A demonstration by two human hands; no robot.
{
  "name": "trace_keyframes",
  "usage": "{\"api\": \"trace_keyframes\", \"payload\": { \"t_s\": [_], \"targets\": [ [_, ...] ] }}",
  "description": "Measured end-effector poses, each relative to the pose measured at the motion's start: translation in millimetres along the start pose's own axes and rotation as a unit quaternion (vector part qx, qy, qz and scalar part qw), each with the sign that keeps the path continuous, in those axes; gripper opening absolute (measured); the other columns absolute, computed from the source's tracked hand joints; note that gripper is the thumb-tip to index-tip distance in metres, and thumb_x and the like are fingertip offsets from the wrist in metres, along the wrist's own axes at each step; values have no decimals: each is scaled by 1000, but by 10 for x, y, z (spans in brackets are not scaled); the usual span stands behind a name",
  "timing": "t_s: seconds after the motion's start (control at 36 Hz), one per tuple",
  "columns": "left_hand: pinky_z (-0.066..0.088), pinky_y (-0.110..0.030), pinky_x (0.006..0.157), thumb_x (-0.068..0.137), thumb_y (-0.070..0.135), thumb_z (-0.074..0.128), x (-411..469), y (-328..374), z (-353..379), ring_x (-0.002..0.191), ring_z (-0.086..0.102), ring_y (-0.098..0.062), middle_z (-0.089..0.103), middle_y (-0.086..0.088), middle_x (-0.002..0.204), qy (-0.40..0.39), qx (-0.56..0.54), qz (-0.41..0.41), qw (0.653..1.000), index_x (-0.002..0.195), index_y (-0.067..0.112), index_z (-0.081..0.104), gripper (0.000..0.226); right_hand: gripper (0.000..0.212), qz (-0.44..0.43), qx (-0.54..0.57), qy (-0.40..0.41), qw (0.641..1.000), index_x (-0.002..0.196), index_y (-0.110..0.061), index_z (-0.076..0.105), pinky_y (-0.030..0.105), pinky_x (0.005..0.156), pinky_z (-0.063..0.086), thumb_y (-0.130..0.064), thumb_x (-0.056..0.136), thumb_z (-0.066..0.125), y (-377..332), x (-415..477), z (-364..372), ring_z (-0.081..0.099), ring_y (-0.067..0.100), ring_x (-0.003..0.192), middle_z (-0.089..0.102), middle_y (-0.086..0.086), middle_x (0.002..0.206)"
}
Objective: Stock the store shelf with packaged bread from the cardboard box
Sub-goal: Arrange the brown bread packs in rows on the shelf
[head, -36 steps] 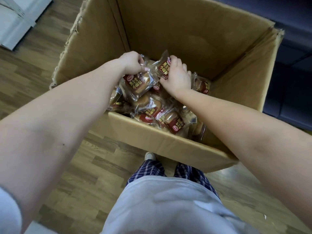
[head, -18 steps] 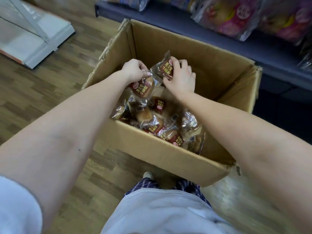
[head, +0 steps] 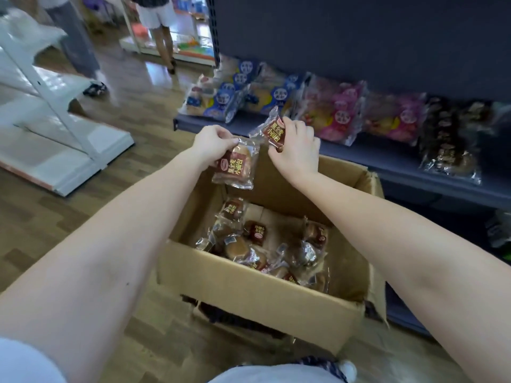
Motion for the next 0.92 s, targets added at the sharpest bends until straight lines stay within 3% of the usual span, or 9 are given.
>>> {"api": "trace_keyframes", "payload": {
  "t_s": [0.14, 0.44, 0.56, 0.67, 0.92],
  "targets": [
    [49, -27, 54, 92, 28, 63, -16, 179, -16, 96, 58, -20, 60, -3, 111, 8, -37, 6, 999, 118, 14, 59, 29, 62, 15, -8, 34, 999, 143, -18, 34, 43, 99, 32, -34, 87, 56, 80, 100, -258, 40, 28, 122, 44, 5, 136],
    [53, -30, 55, 97, 23, 50, -47, 474, 178, 88, 58, -18, 58, -4, 108, 3, -73, 20, 997, 106, 19, 57, 12, 61, 30, -27, 64, 997, 142, -20, 37, 43, 98, 32, -31, 86, 58, 281, 37, -521, 40, 26, 120, 41, 4, 136],
    [54, -29, 54, 98, 27, 48, -65, 554, 279, 94, 58, -21, 57, -5, 112, -5, -70, 25, 997, 114, 18, 57, 20, 62, 35, -38, 66, 996, 143, -19, 36, 46, 99, 33, -31, 86, 58, 352, 33, -600, 40, 26, 122, 41, 4, 137],
    [51, -26, 49, 98, 28, 48, -69, 621, 395, 95, 62, -23, 57, -7, 114, 2, -87, 14, 996, 109, 19, 55, 16, 63, 52, -23, 64, 996, 144, -20, 33, 49, 98, 35, -31, 87, 58, 458, 34, -648, 37, 27, 125, 39, 2, 140],
    [56, -32, 54, 99, 27, 44, -24, 785, 678, 96, 64, -28, 58, -9, 115, 37, -132, -10, 991, 119, 15, 55, 26, 64, 39, -18, 58, 997, 145, -18, 32, 44, 105, 33, -28, 87, 58, 776, -3, -708, 34, 26, 131, 39, 1, 144]
  ]
}}
Point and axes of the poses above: each hand's wrist, its own x-axis towards the middle knuckle, its own z-axis out of the palm, y = z × x, the point moved 2 cm from there along x, towards the middle knuckle
